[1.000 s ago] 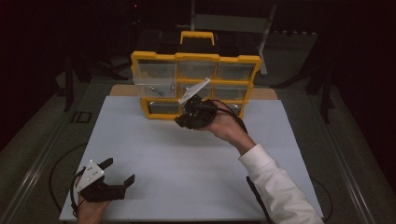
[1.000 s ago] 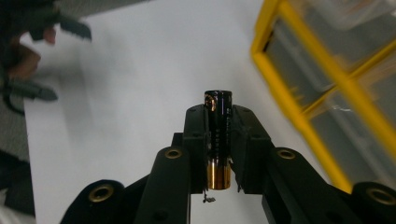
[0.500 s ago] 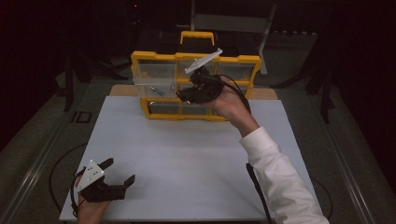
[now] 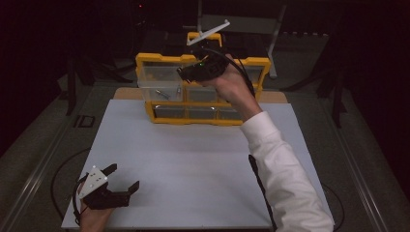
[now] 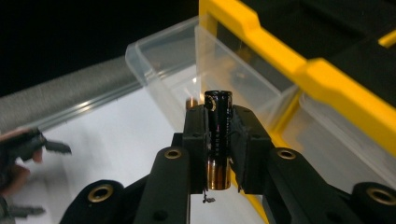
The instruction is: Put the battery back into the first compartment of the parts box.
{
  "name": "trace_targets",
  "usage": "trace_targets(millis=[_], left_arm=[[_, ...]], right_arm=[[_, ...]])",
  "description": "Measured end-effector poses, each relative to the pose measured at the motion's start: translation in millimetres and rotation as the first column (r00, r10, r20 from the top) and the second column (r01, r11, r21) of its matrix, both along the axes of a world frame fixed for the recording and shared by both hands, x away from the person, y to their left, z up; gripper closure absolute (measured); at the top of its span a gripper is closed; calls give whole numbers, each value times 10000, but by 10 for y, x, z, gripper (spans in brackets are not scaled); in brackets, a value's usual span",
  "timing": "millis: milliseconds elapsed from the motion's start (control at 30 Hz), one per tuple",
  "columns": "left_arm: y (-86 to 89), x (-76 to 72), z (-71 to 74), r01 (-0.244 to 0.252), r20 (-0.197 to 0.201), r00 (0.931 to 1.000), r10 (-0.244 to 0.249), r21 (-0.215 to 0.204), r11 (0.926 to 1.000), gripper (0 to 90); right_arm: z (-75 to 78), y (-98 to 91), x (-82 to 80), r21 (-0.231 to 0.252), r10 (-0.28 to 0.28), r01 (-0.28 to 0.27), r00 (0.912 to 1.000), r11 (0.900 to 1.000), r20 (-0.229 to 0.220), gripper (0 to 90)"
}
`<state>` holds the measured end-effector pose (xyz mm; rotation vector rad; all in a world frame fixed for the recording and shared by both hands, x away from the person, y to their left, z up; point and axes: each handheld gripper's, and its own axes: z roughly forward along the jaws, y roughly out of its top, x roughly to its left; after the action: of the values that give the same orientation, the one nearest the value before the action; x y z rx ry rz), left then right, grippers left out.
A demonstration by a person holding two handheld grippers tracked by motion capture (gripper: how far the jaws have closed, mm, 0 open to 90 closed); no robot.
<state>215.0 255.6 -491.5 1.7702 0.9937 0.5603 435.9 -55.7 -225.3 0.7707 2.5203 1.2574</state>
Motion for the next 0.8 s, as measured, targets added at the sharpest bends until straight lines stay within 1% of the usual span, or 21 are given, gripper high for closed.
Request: trace_targets(millis=[67, 167, 367, 400, 467, 500, 533, 600, 667, 700, 800], left_arm=[[8, -3, 1, -4, 15, 10000, 4, -6, 10000, 0], [13, -5, 1, -18, 22, 10000, 18, -20, 10000, 0], [24, -6, 3, -13, 29, 10000, 13, -5, 10000, 0], [24, -7, 3, -14, 32, 10000, 14, -5, 10000, 0], [24, -9, 3, 4, 44, 10000, -4, -14, 10000, 0], [24, -9, 1, -3, 35, 10000, 3, -18, 10000, 0], [25, -7, 0, -2, 35, 10000, 2, -25, 10000, 0], [24, -6, 0, 0, 22, 10000, 0, -16, 10000, 0], [17, -7, 0, 9, 24, 10000, -9, -15, 10000, 0], [13, -6, 0, 15, 23, 10000, -15, -15, 10000, 0], [5, -1, -1, 34, 8, 10000, -34, 7, 10000, 0]], right_arm=[[12, 89, 57, 155, -93, 94, 9999, 9998, -91, 767], [5, 176, 98, 226, -165, 168, 9998, 9996, -136, 767], [-39, 279, 173, 464, -242, 256, 9993, 9986, -302, 753], [-51, 285, 192, 566, -319, 337, 9990, 9978, -319, 634], [-67, 281, 217, 878, -186, 238, 9981, 9959, -591, 354], [-75, 278, 215, 784, -338, 379, 9980, 9962, -531, 289], [-81, 268, 206, 585, -542, 571, 9973, 9967, -496, 242], [-85, 223, 189, 516, -635, 662, 9966, 9965, -517, 196], [-87, 177, 157, 462, -775, 791, 9963, 9958, -358, 174], [-96, 146, 137, 370, -801, 809, 9965, 9960, -226, 169], [-166, 48, 62, 48, -802, 802, 9968, 9968, -33, 145]])
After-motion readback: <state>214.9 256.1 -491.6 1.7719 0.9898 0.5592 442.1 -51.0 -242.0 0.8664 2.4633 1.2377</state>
